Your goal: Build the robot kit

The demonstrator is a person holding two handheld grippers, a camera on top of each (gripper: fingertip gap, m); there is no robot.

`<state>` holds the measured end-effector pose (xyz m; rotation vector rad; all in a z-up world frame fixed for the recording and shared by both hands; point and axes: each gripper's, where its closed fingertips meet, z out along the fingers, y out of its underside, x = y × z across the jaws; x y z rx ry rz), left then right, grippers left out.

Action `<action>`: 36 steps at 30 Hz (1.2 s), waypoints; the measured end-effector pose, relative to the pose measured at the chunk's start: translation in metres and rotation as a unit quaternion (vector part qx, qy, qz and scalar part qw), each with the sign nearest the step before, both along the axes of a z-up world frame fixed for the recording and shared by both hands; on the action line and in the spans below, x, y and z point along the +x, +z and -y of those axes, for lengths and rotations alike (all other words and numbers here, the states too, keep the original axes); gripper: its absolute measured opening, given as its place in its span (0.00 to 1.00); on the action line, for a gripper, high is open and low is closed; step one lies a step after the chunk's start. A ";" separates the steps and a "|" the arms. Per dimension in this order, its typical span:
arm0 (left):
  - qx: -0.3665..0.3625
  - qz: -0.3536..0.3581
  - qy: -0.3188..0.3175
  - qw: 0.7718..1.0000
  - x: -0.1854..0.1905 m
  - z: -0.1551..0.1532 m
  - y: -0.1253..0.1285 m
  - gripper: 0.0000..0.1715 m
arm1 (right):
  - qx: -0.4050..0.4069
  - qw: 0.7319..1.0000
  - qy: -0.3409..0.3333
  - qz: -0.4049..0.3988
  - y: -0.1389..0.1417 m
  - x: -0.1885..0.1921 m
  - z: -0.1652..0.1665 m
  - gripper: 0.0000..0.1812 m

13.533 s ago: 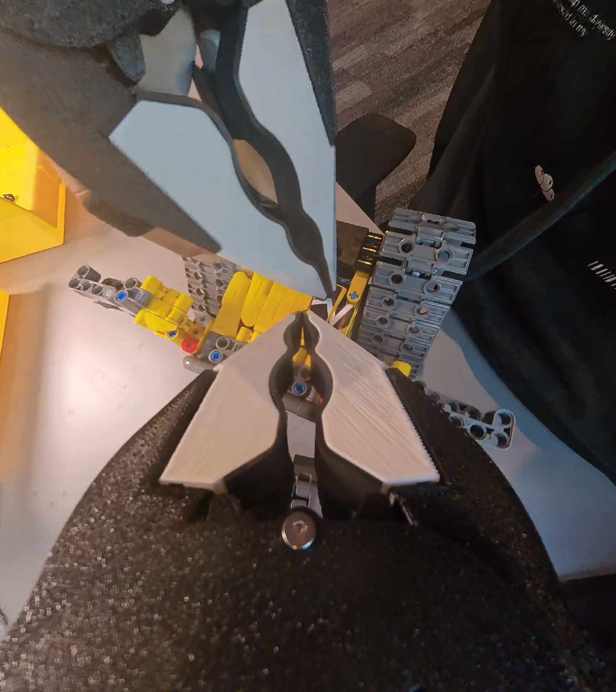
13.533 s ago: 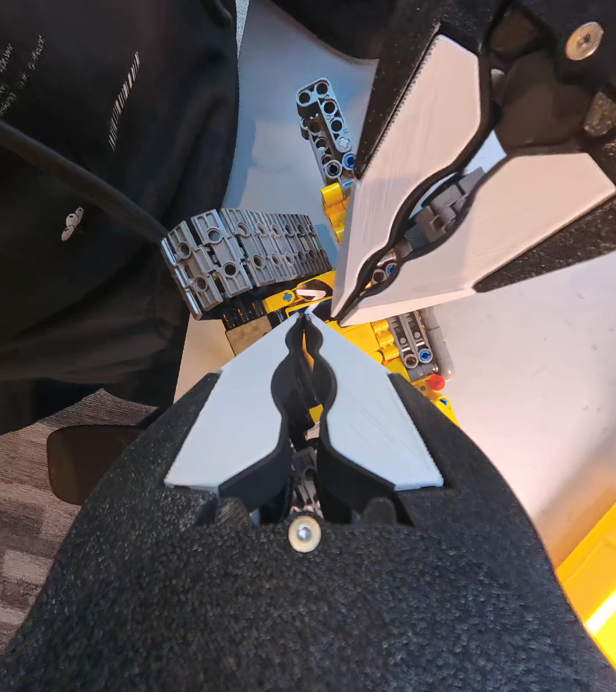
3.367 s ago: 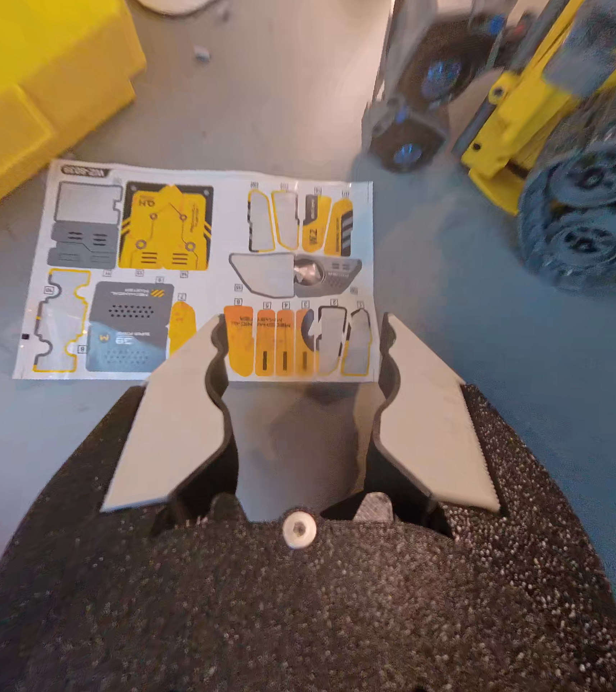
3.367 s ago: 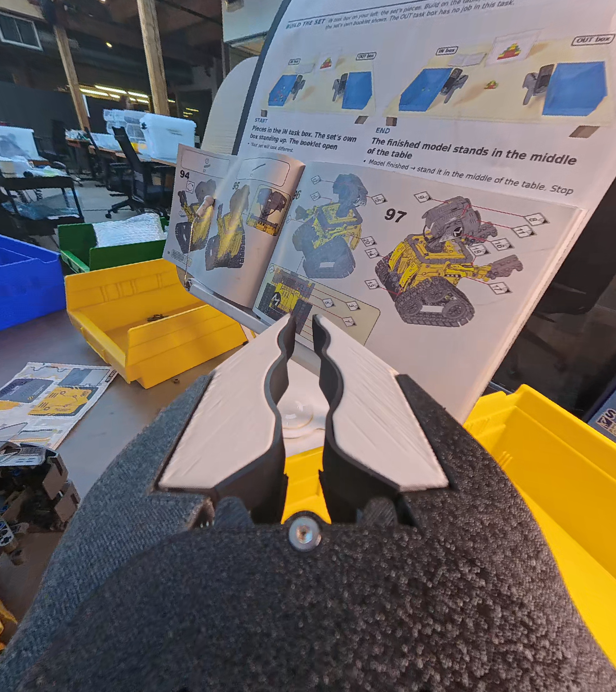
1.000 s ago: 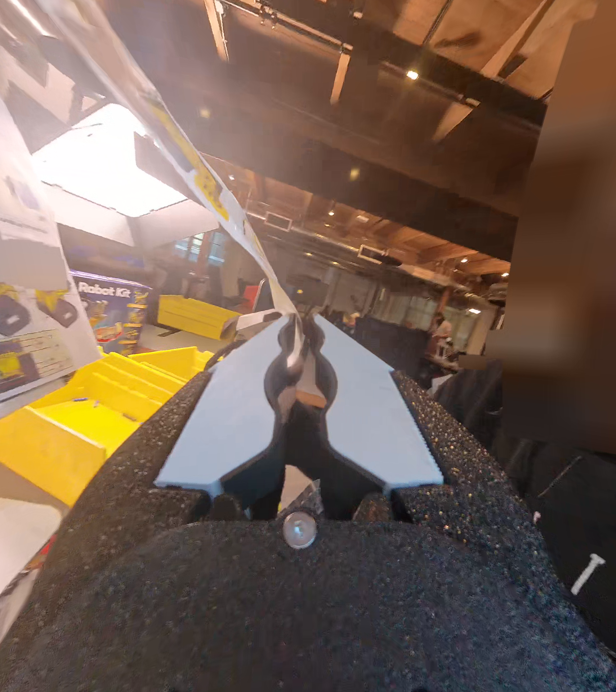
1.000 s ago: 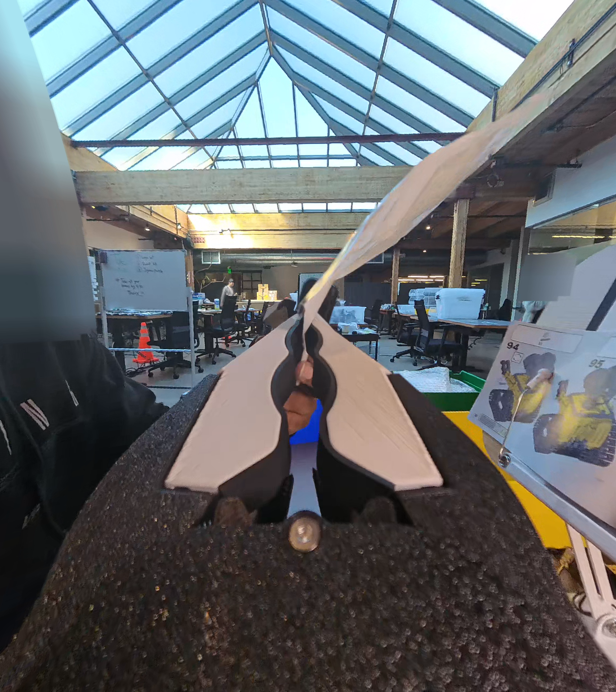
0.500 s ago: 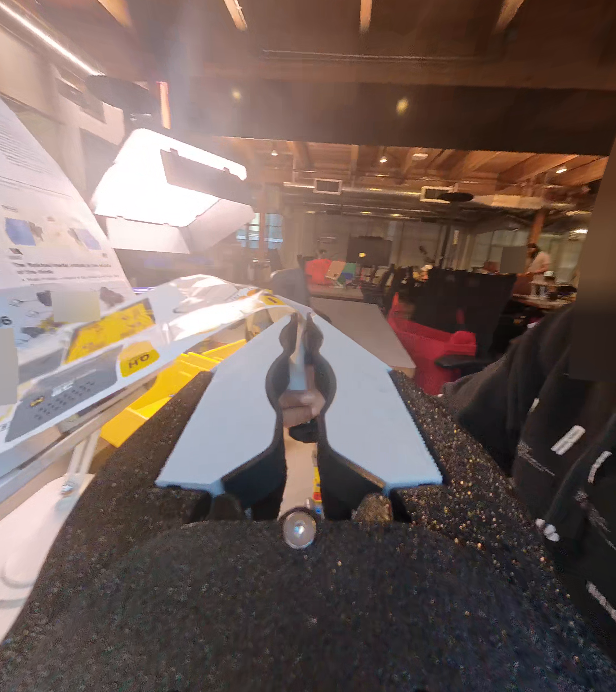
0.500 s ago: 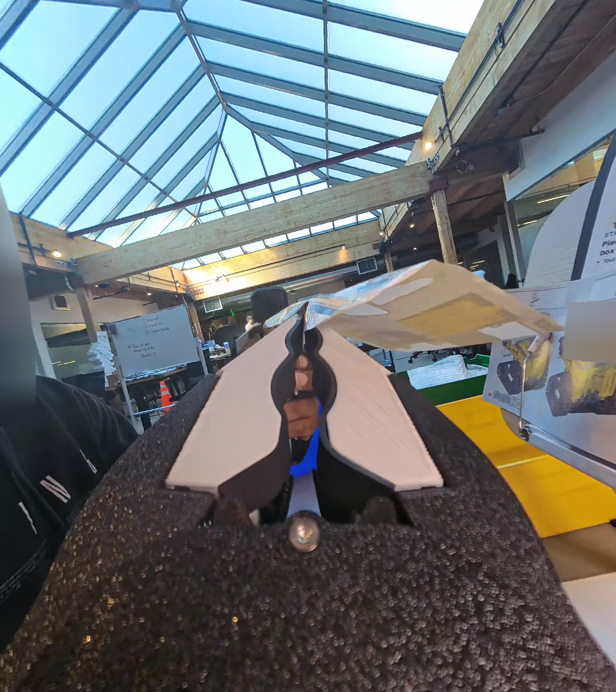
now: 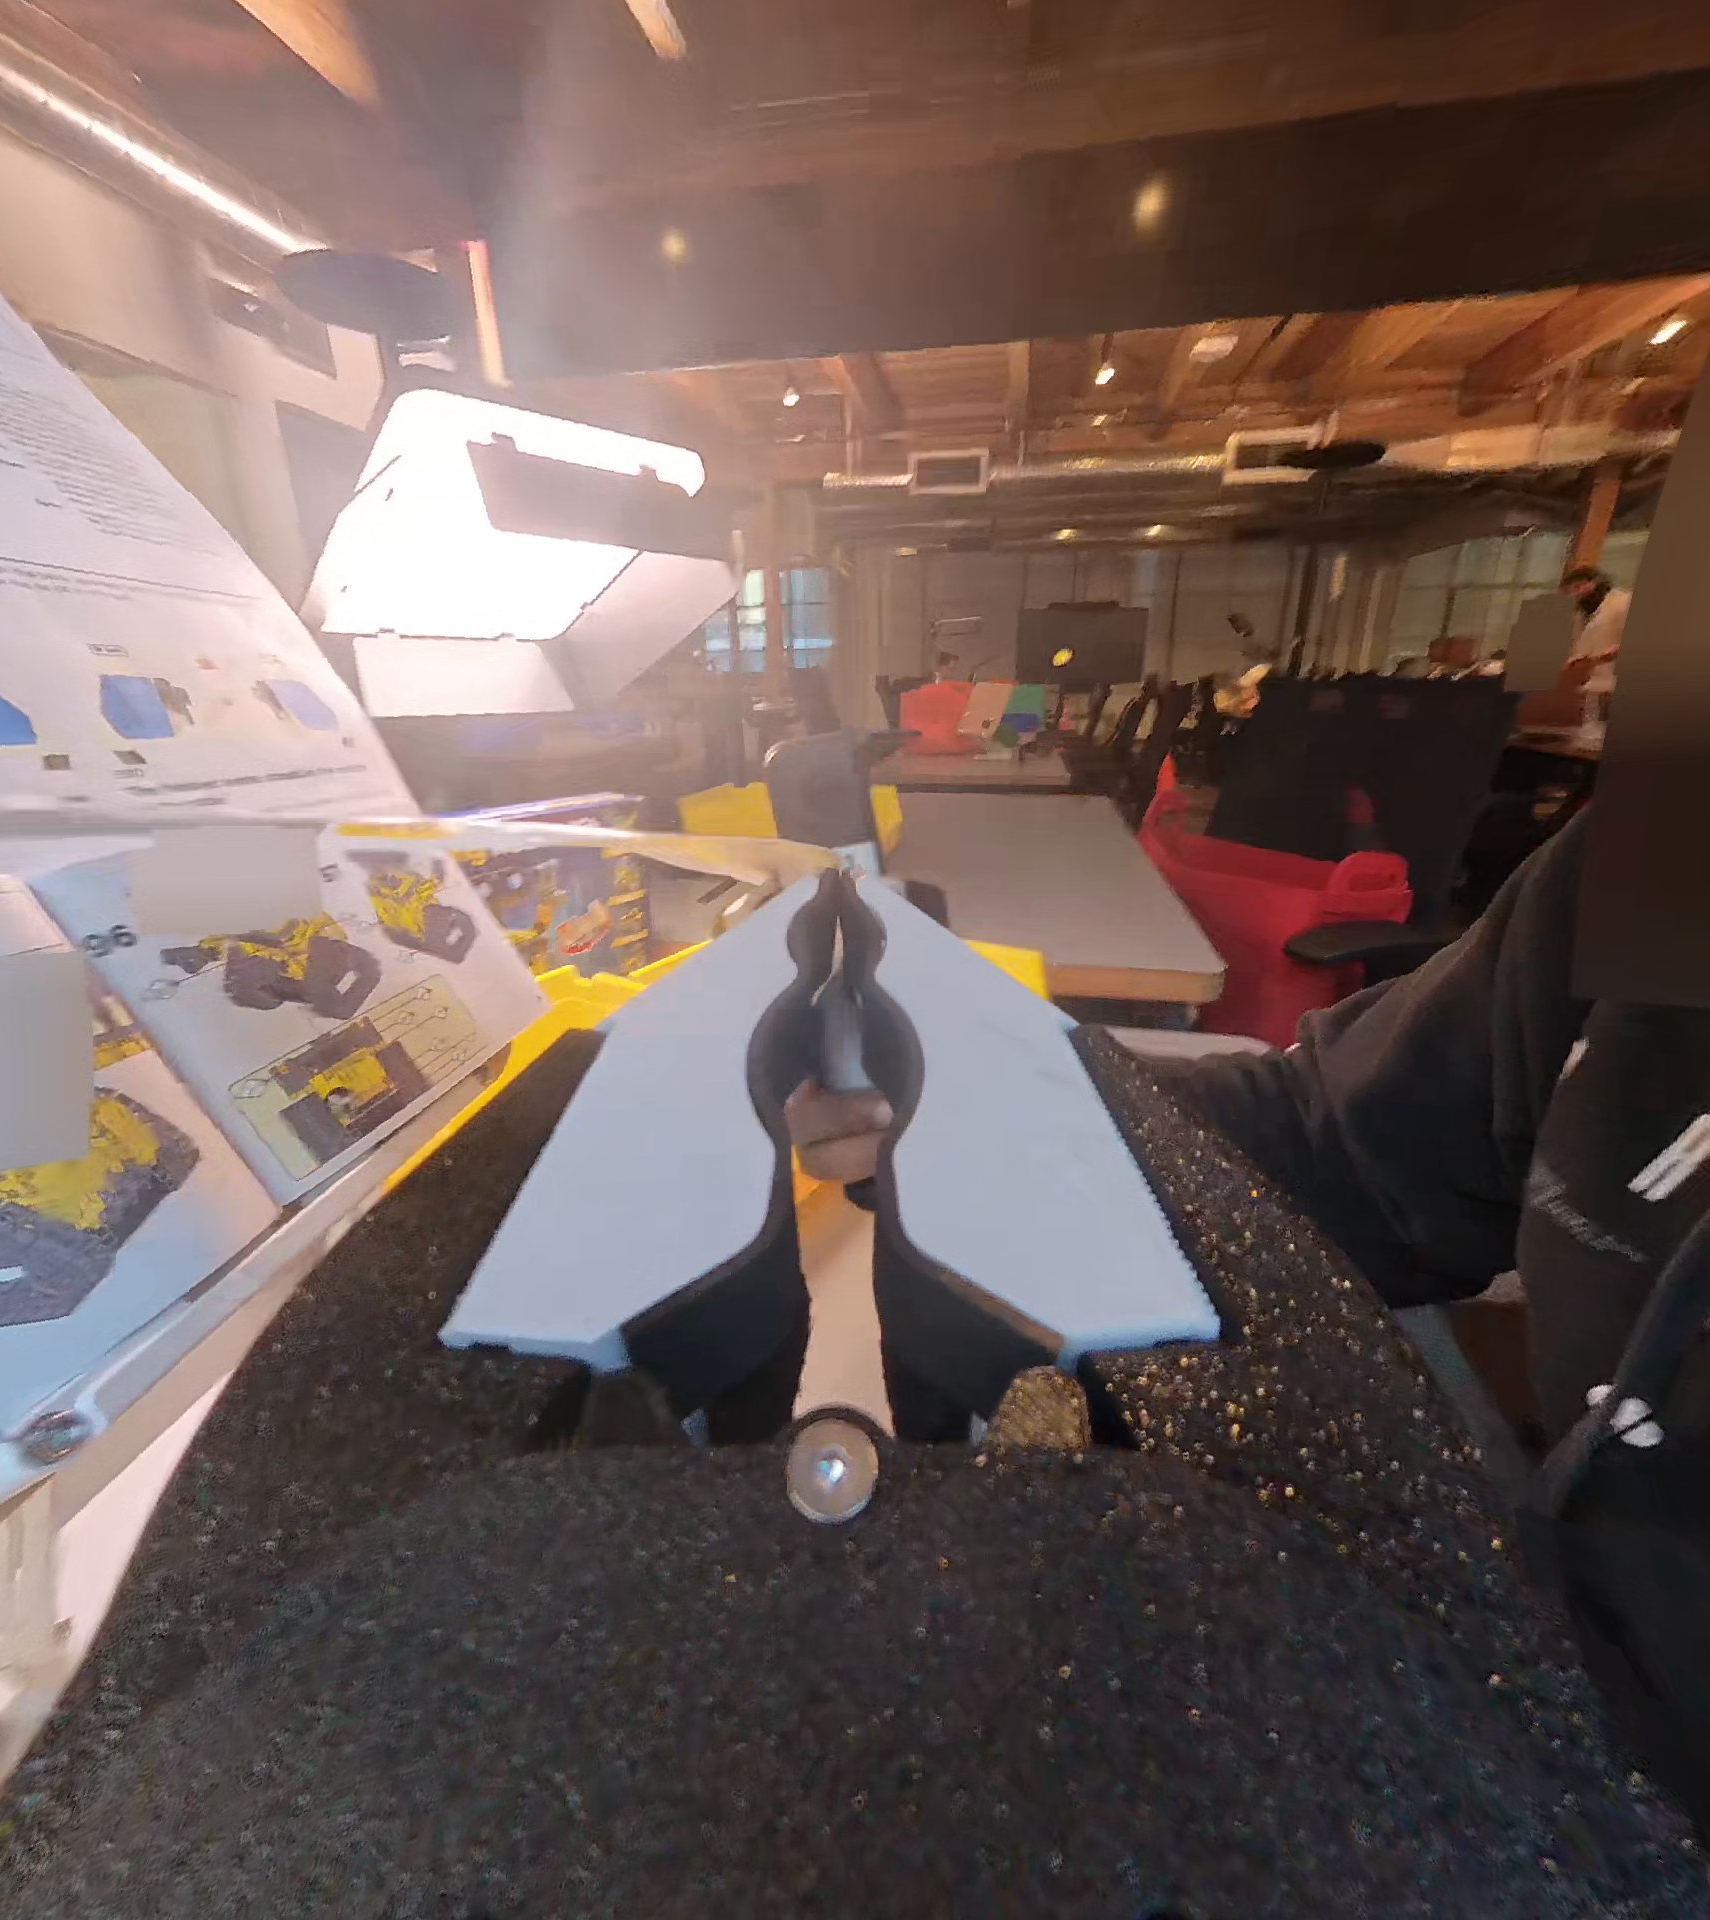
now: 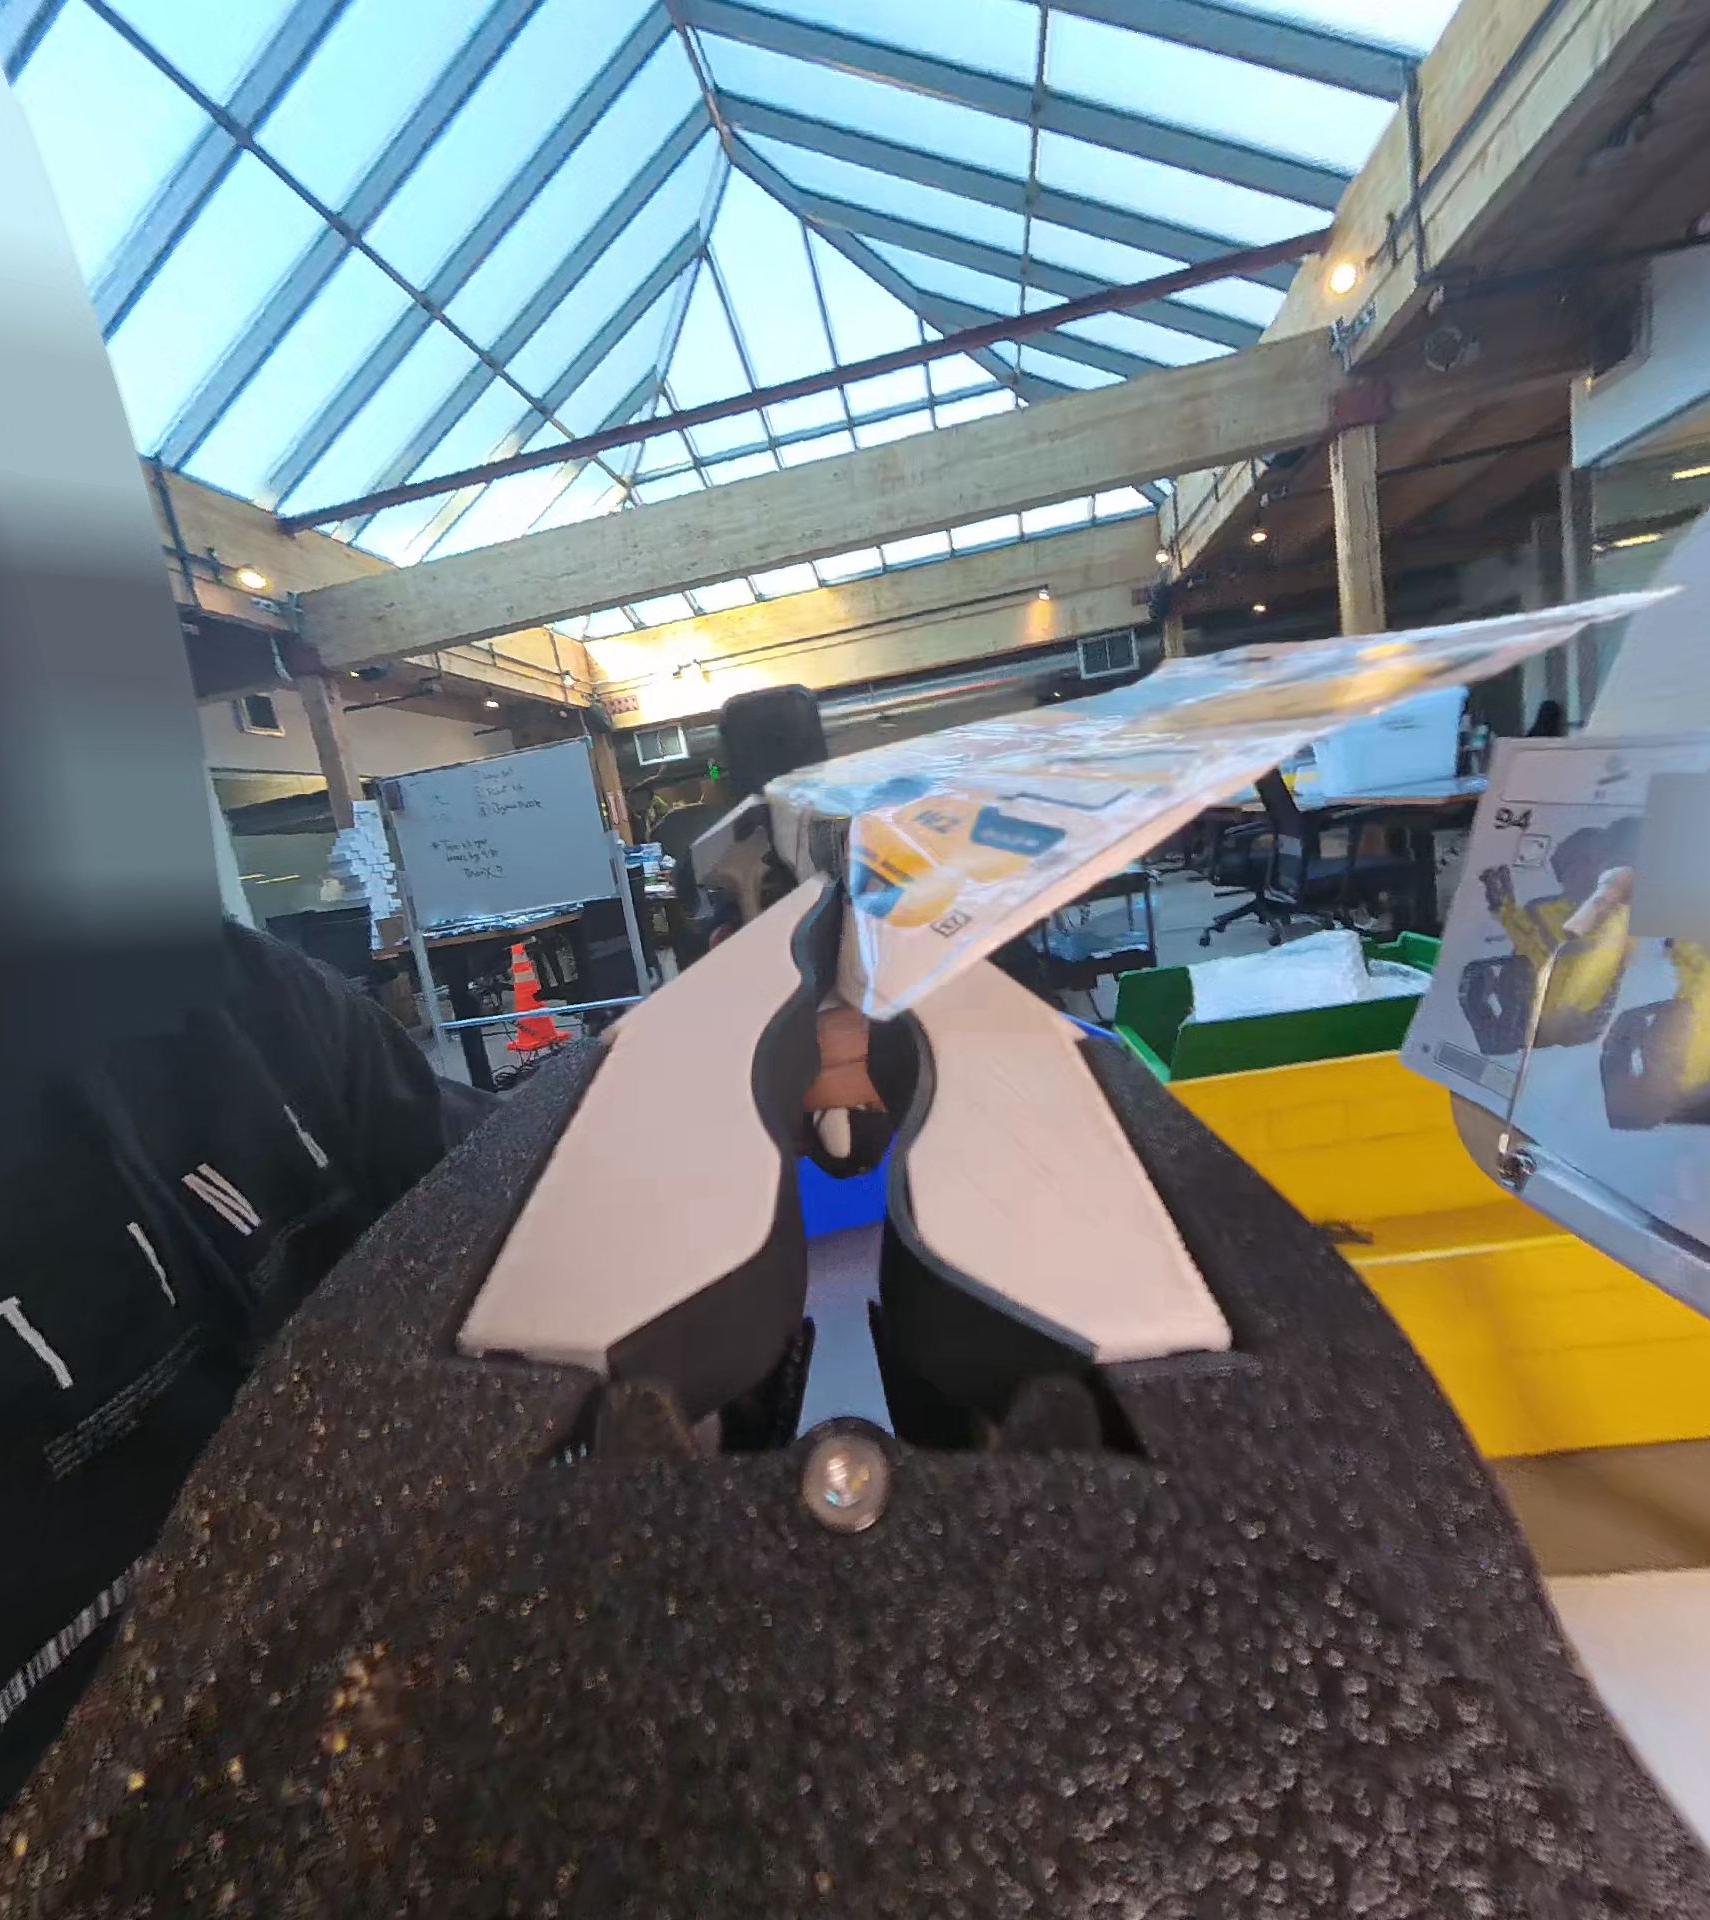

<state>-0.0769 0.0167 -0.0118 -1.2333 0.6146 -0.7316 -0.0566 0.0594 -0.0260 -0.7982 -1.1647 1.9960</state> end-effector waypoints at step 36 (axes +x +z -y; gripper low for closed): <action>-0.008 -0.183 -0.025 0.983 0.034 0.010 -0.043 0.00 | 0.474 0.865 -0.152 0.061 -0.045 -0.009 0.059 0.03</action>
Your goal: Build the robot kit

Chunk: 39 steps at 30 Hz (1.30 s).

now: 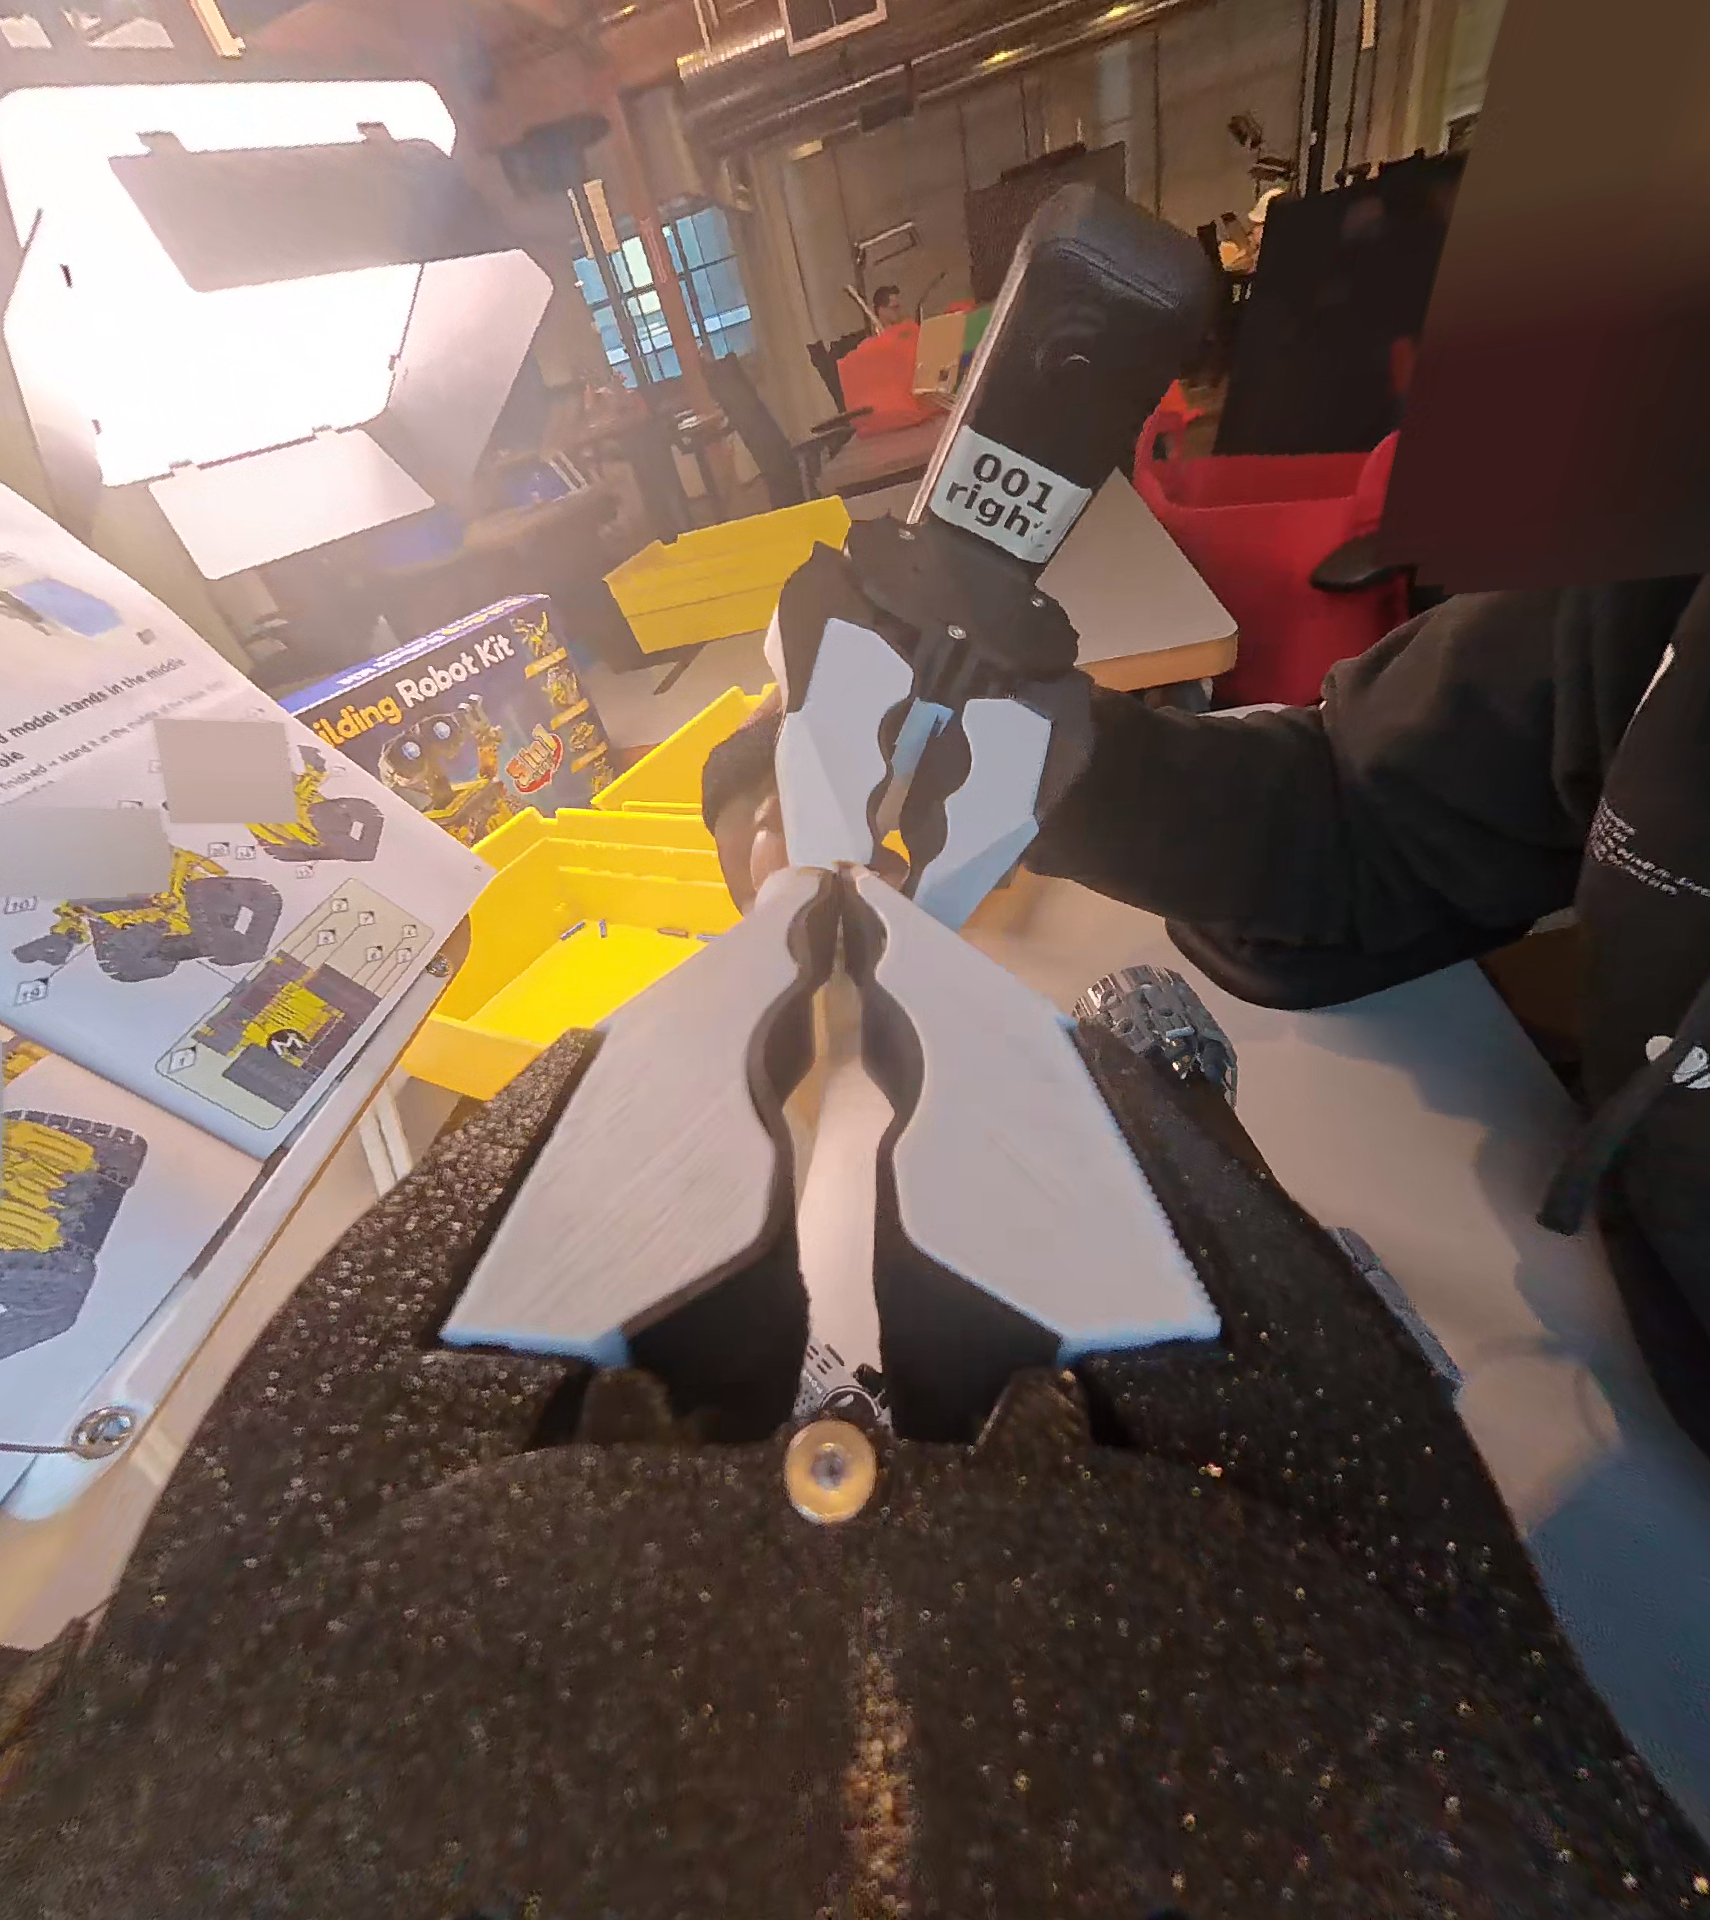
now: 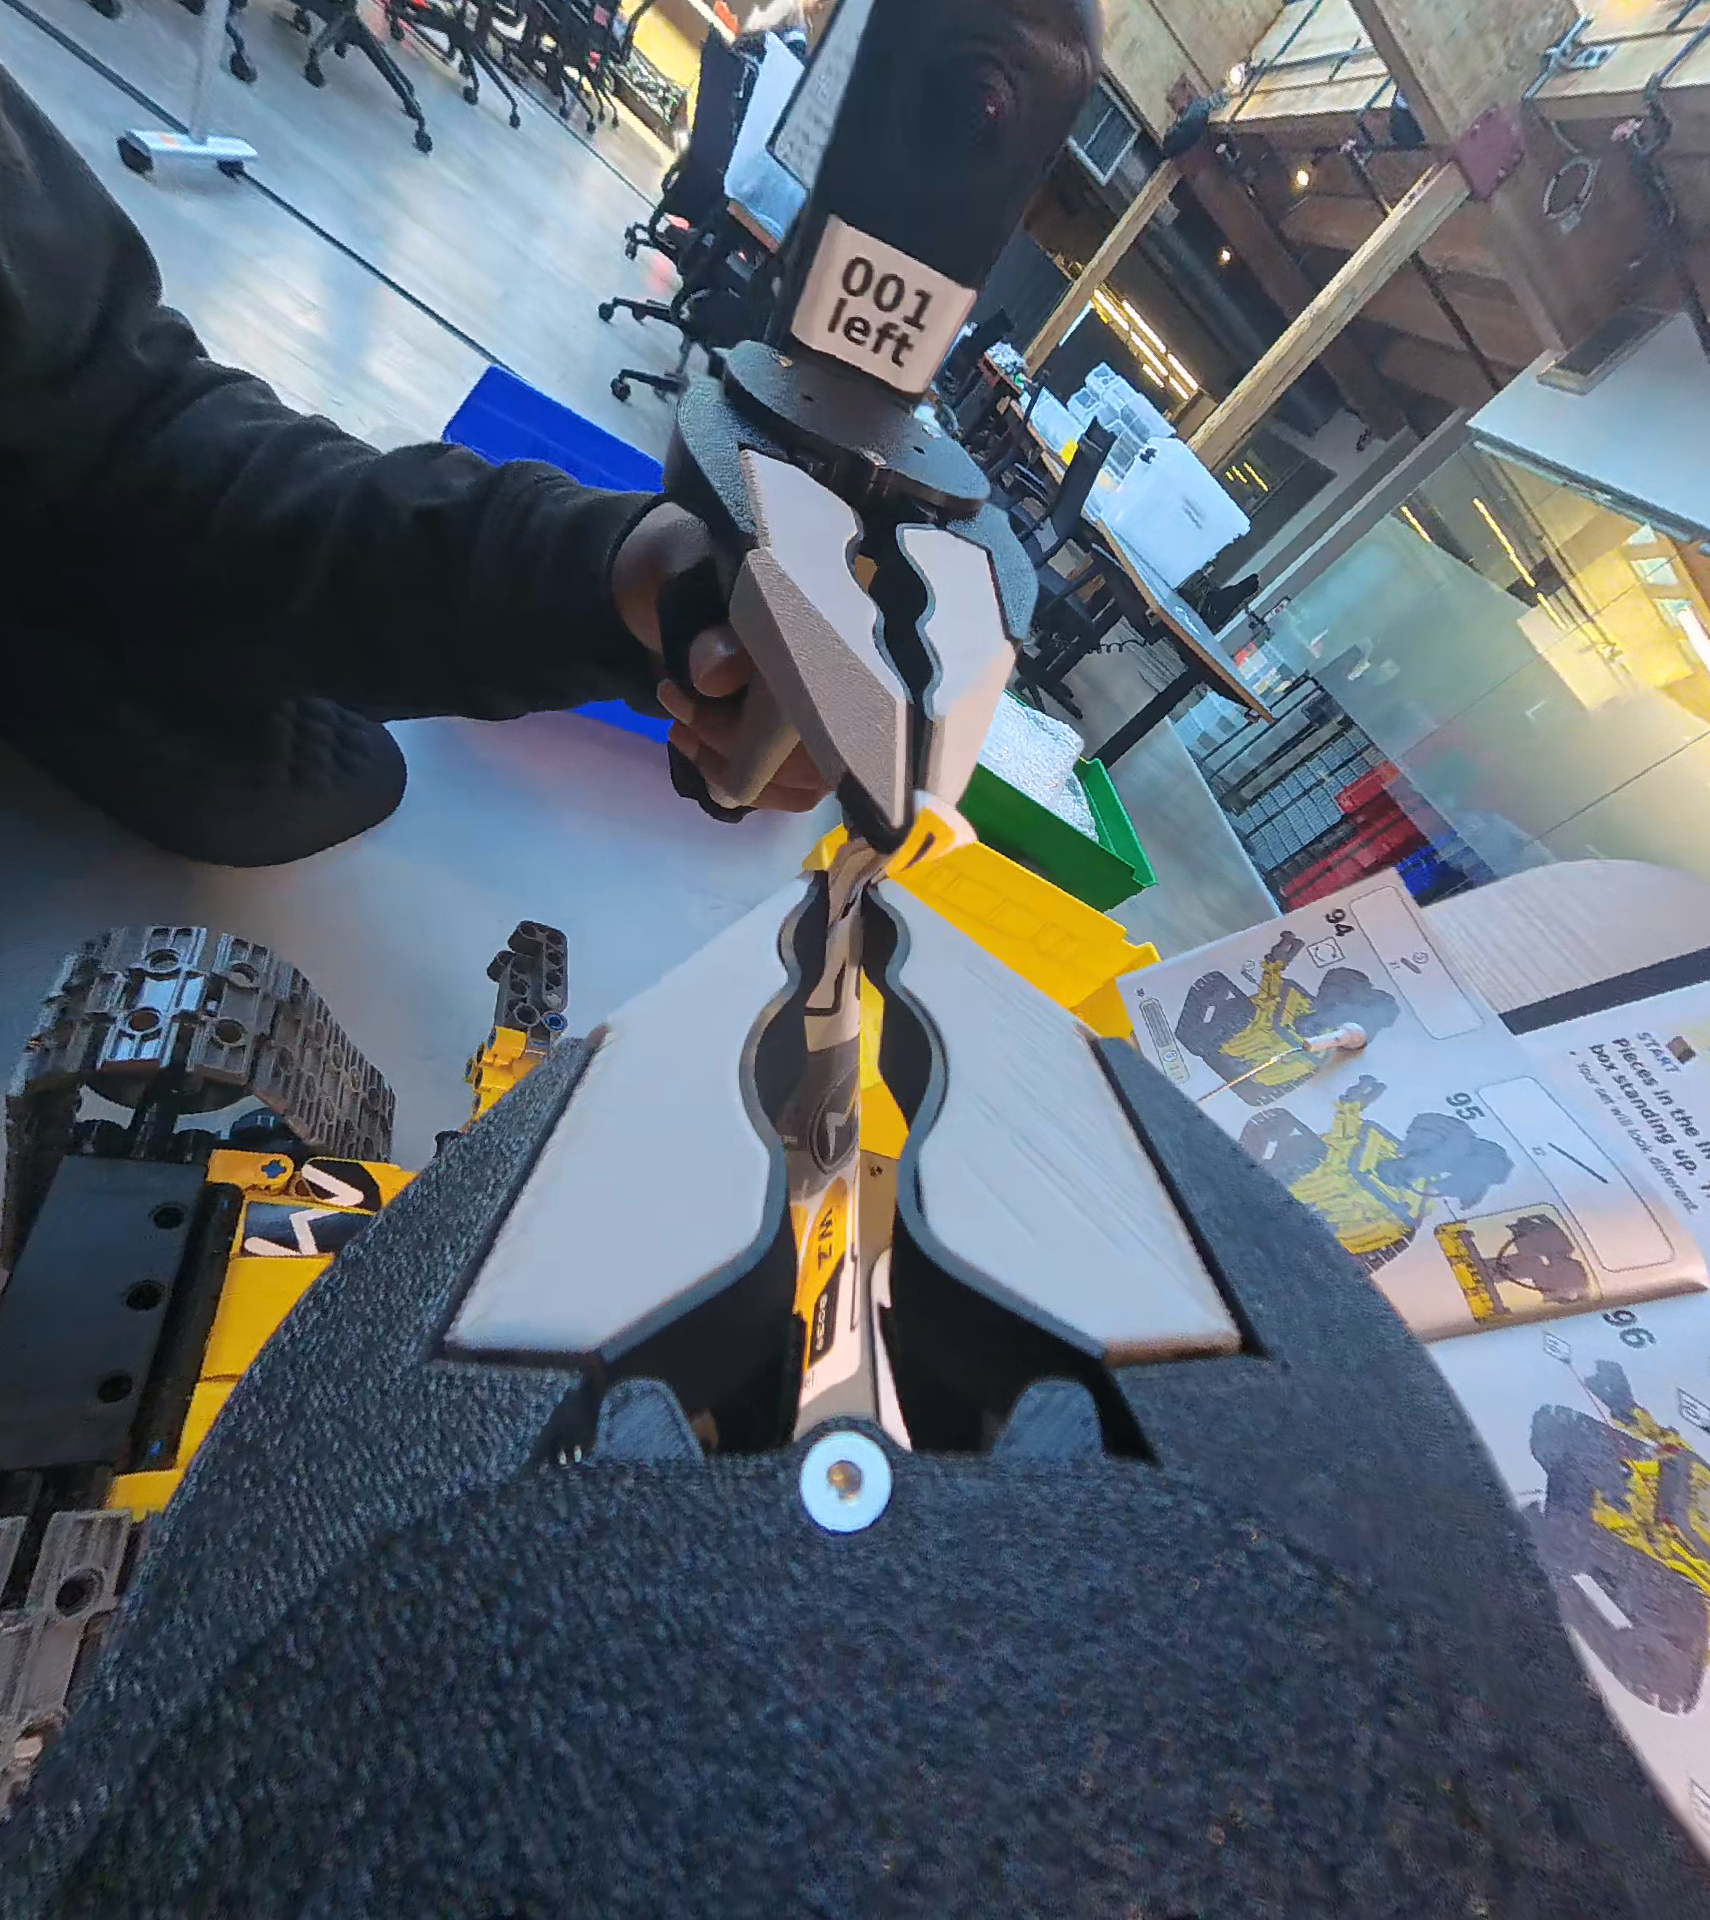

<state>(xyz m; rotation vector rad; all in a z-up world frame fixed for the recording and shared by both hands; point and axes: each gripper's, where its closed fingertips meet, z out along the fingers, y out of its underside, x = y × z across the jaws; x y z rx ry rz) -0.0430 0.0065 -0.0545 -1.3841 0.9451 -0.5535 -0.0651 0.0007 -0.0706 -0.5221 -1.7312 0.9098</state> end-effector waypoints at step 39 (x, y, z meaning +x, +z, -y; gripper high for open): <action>0.045 -0.079 -0.043 0.995 0.011 0.022 -0.014 0.00 | -0.281 0.935 0.195 0.094 0.007 0.022 0.018 0.00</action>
